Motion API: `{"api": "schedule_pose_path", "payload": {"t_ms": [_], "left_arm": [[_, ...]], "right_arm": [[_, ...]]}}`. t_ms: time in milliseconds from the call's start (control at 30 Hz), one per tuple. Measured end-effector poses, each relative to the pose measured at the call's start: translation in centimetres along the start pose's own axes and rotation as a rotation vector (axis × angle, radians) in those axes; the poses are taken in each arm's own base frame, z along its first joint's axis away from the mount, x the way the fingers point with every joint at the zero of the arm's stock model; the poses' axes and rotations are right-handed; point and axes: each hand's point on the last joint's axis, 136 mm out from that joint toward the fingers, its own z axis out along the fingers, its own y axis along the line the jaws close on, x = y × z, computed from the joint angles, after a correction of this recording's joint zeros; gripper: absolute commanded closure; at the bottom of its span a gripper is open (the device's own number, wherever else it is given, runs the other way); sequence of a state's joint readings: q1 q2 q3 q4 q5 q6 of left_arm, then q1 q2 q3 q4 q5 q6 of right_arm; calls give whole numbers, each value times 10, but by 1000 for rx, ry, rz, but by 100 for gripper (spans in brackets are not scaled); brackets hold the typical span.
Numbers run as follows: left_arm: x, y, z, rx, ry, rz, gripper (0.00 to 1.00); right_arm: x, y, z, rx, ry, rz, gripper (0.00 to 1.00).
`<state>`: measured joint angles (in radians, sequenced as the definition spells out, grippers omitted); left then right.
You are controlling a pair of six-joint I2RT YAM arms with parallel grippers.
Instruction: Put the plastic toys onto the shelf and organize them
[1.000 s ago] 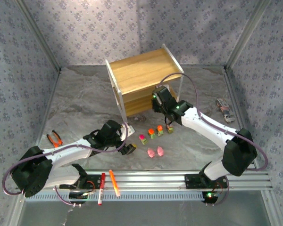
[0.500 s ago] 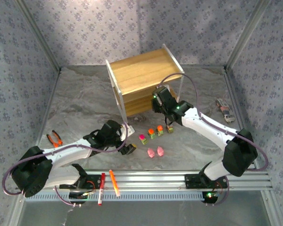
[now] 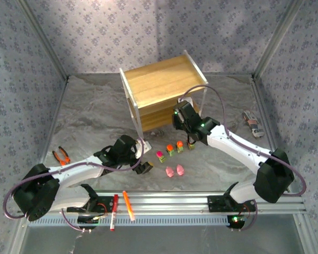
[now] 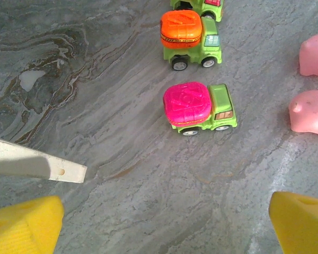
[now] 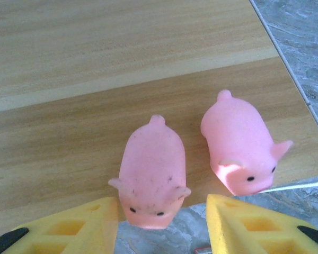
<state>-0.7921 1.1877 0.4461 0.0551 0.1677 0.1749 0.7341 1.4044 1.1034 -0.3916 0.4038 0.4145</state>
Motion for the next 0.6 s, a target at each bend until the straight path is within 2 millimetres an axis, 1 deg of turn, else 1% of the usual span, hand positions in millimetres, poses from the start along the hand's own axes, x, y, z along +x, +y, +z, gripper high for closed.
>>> {"api": "schedule_pose_path", "payload": {"t_ms": [267, 433, 533, 600], "left_arm": [[0, 0, 0, -1, -1, 0, 0], [0, 0, 0, 0, -1, 0, 0], [0, 0, 0, 0, -1, 0, 0], [0, 0, 0, 0, -1, 0, 0]], "right_arm": [[14, 2, -6, -3, 7, -4, 50], [17, 1, -23, -7, -18, 7, 49], [17, 2, -36, -12, -42, 16, 46], [21, 2, -43, -10, -52, 20, 44]]}}
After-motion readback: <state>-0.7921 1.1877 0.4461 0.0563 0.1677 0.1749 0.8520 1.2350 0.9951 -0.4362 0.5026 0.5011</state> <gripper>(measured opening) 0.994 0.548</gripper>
